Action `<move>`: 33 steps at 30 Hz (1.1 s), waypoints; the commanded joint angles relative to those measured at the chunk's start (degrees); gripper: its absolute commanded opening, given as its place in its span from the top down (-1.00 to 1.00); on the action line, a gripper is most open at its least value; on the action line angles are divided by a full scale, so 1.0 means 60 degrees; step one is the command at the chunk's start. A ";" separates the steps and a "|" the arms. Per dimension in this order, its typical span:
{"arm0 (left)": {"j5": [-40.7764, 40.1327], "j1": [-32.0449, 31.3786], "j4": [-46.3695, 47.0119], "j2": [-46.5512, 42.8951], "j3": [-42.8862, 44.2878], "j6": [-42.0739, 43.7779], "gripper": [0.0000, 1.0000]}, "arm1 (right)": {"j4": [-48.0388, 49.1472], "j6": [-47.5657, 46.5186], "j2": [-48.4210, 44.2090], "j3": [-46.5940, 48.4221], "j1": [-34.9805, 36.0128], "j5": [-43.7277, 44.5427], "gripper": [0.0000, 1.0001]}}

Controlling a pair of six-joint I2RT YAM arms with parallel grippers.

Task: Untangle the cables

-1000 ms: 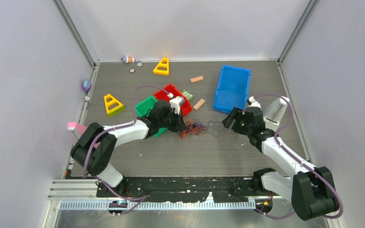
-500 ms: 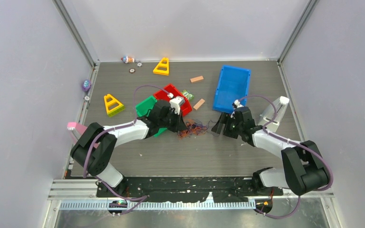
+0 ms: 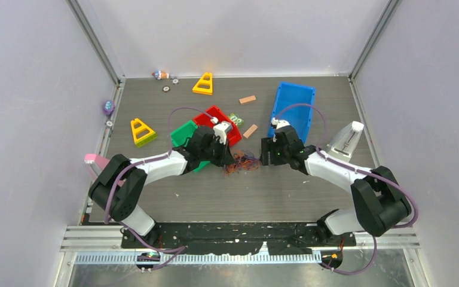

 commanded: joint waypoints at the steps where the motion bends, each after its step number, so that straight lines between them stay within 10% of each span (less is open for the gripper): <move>1: 0.0098 -0.0035 0.0096 0.0023 0.0448 0.0237 1.00 | -0.0501 -0.1825 0.0501 0.1037 0.0331 0.1099 -0.47; 20: 0.0209 -0.0028 -0.0137 0.0176 0.0642 0.0321 1.00 | -0.2478 -0.2940 0.2769 0.3024 0.0522 -0.0551 -0.21; 30: -0.0173 -0.0033 -0.0095 -0.0130 0.0445 0.0372 1.00 | -0.2778 -0.2130 0.2057 0.2380 0.0262 -0.0864 0.84; 33: -0.0212 -0.0029 -0.0101 -0.0123 0.0452 0.0393 1.00 | -0.2578 -0.2001 0.1242 0.1858 -0.0010 -0.1275 0.89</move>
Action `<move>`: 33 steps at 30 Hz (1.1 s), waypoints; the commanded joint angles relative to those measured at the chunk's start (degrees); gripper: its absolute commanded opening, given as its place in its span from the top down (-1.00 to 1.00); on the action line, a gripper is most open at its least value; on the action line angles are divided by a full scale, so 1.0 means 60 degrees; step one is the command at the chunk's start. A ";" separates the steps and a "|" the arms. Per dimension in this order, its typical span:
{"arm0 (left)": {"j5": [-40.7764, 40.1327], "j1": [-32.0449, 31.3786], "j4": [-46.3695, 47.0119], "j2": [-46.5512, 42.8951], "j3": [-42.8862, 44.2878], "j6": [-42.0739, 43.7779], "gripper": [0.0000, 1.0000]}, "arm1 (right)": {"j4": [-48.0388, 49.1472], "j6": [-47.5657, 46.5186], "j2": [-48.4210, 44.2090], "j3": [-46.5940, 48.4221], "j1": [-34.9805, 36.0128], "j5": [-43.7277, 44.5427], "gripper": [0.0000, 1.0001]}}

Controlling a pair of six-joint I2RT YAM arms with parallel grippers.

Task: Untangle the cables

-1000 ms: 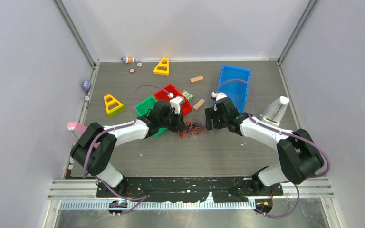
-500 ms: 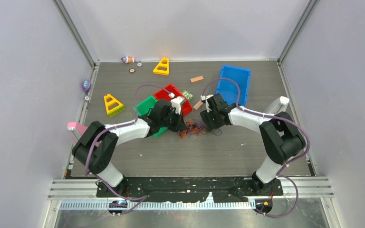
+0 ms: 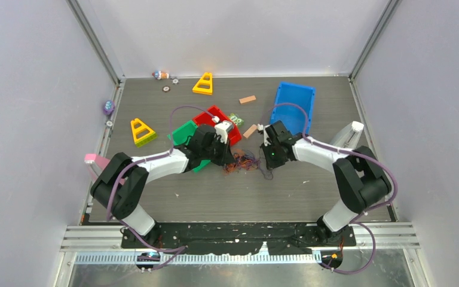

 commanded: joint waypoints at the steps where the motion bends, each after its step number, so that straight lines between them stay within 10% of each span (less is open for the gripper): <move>1: -0.0141 -0.0031 0.0184 -0.0328 0.0175 0.0194 1.00 | 0.0208 0.0430 -0.1381 -0.0539 -0.0362 -0.0745 0.89; 13: -0.0919 0.0021 -0.0027 -0.0626 0.0025 0.0133 1.00 | 0.0853 0.2474 -0.4422 -0.2393 -0.2746 -0.1438 0.89; 27: -0.3068 0.0227 -0.0017 -0.2498 -0.1285 -0.0225 1.00 | -0.0622 0.4751 -0.7932 -0.2989 -0.5920 0.3092 0.90; 33: -0.3371 0.0254 -0.0533 -0.3275 -0.1790 -0.0349 1.00 | -0.0519 0.4453 -0.8460 -0.2770 -0.6051 0.2697 0.90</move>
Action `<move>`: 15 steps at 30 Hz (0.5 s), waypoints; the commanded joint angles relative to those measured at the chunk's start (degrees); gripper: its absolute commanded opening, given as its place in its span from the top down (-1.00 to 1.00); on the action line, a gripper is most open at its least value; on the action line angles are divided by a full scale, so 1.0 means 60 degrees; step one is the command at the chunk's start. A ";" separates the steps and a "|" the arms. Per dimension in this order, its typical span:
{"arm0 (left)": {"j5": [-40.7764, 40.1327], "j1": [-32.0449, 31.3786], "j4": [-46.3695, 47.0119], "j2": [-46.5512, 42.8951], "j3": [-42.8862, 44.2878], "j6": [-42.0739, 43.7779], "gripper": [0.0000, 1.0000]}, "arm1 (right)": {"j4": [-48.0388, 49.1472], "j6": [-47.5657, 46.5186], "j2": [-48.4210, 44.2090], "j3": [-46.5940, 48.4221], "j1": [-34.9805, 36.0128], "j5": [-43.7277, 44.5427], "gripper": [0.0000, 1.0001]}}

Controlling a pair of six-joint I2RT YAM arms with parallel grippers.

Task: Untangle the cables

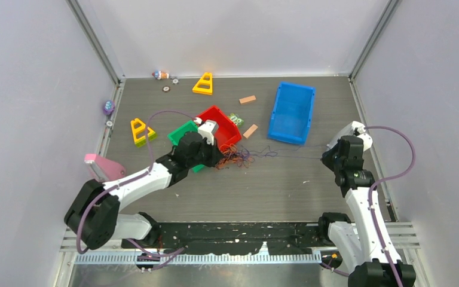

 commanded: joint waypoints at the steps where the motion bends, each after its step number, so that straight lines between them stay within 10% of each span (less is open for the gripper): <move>1: -0.1093 0.0222 -0.0661 -0.0684 -0.0408 0.0017 1.00 | 0.0012 -0.0236 -0.0168 0.0535 -0.0270 0.0762 0.89; 5: 0.0228 0.0215 -0.0639 -0.0635 -0.0425 0.0274 1.00 | 0.0760 -0.1548 0.0029 0.0469 -0.0259 -0.2223 0.87; 7: 0.0987 0.0213 -0.0482 -0.0514 -0.0403 0.0382 1.00 | 0.0933 -0.1951 0.0225 0.0496 -0.0098 -0.3515 0.46; 8: 0.1242 0.0204 -0.0406 -0.0457 -0.0400 0.0393 1.00 | 0.0784 -0.2097 0.0292 0.0533 0.0050 -0.3776 -0.21; 10: 0.1662 0.0207 -0.0307 -0.0266 -0.0360 0.0435 1.00 | 0.0568 -0.2269 0.0492 0.0655 0.0768 -0.3654 -0.78; 15: 0.2166 0.0164 -0.0637 0.0291 -0.0030 0.0786 1.00 | 0.0953 -0.3242 0.1281 0.0931 0.3482 -0.3471 -0.84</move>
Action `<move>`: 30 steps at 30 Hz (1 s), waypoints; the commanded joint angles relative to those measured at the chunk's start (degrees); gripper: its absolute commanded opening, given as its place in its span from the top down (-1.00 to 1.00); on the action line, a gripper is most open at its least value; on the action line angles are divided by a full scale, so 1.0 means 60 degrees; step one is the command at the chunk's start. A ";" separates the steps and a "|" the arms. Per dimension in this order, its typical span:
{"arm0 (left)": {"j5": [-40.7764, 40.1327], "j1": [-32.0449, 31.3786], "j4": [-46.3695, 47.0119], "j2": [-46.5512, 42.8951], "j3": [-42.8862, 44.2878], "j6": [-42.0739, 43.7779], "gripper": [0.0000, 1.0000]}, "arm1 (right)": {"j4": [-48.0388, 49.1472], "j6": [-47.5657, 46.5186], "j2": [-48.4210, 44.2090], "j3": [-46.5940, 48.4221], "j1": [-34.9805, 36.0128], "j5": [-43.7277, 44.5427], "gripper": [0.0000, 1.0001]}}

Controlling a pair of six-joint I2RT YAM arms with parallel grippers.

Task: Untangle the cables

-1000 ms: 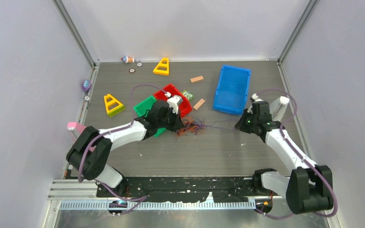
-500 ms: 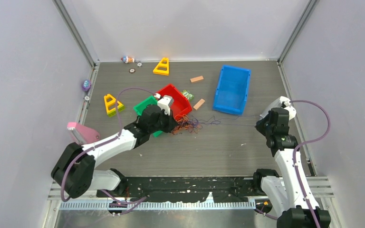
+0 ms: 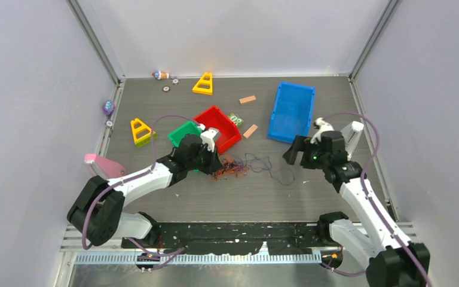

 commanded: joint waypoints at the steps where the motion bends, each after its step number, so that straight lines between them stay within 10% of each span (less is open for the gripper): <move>1: 0.0764 -0.0024 -0.0223 0.0336 0.0445 0.0495 1.00 | 0.0669 -0.1364 0.0847 0.0682 0.1862 -0.0458 -0.85; 15: 0.0422 -0.0015 0.0018 0.0443 0.0174 0.0784 1.00 | 0.0318 -0.2818 0.5620 0.3125 0.4909 0.2266 -0.95; 30: 0.0648 -0.0018 0.0158 0.0321 0.0090 0.0765 1.00 | 0.0414 -0.3079 0.7291 0.3520 0.5032 0.2339 -0.97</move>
